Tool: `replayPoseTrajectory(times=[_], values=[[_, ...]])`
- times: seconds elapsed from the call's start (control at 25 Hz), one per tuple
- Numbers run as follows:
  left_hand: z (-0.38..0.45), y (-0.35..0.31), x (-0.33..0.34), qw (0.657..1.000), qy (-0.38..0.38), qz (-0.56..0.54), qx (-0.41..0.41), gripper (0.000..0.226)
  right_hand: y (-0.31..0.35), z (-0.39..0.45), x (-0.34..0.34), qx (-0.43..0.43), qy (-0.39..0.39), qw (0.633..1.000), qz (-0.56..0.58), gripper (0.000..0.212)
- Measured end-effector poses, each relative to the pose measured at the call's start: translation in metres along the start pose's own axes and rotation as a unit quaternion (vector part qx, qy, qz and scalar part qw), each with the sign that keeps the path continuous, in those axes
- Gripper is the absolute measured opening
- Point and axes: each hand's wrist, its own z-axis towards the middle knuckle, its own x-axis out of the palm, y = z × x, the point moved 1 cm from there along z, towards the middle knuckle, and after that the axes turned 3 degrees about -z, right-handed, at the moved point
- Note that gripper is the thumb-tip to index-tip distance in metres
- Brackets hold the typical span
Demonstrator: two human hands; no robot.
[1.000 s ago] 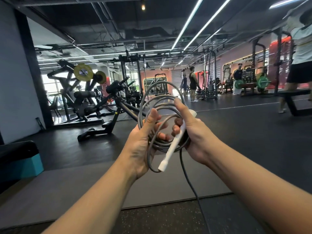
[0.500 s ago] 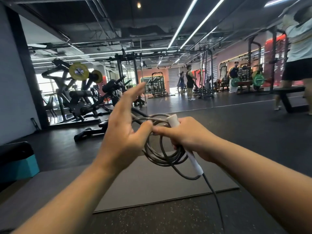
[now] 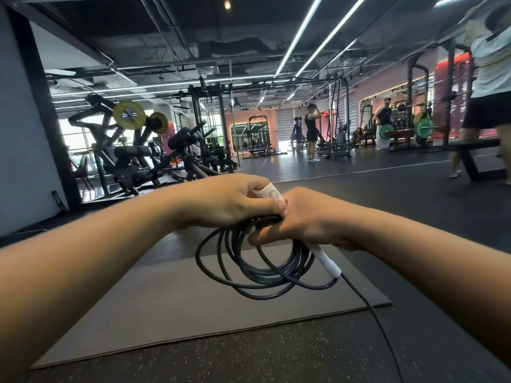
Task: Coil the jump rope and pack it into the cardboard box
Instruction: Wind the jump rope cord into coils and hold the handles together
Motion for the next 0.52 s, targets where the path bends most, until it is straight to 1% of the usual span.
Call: replayPoseTrajectory(times=[0.12,0.24,0.28,0.32,0.36,0.4,0.44,0.48,0.52], values=[[-0.005,0.011,0.017,0.988,-0.047,-0.138,0.054,0.024,0.001,-0.003,-0.007,0.0,0.014,1.0,0.015,0.029],[-0.011,0.015,0.025,0.96,-0.105,-0.245,0.086,0.02,-0.005,-0.008,-0.013,0.007,0.044,0.996,0.078,0.037],[-0.012,0.018,0.024,0.953,-0.119,-0.265,0.084,0.021,-0.007,-0.01,-0.013,-0.001,0.056,0.994,0.097,0.037],[-0.013,0.018,0.022,0.956,-0.119,-0.259,0.074,0.02,-0.008,-0.013,-0.012,-0.01,0.067,0.993,0.099,0.034],[-0.013,0.019,0.018,0.965,-0.102,-0.237,0.048,0.021,-0.007,-0.015,-0.012,-0.016,0.079,0.993,0.085,0.034],[-0.011,0.019,0.013,0.972,-0.067,-0.225,0.005,0.027,-0.007,-0.016,-0.011,-0.017,0.09,0.994,0.062,0.034],[-0.009,0.019,0.006,0.971,-0.02,-0.232,-0.048,0.04,-0.007,-0.016,-0.012,-0.017,0.097,0.995,0.031,0.033],[-0.007,0.016,-0.001,0.962,0.027,-0.253,-0.1,0.054,-0.007,-0.015,-0.013,-0.019,0.102,0.995,-0.005,0.031],[-0.005,0.01,-0.009,0.953,0.065,-0.263,-0.137,0.059,-0.006,-0.013,-0.013,-0.023,0.105,0.993,-0.041,0.03]])
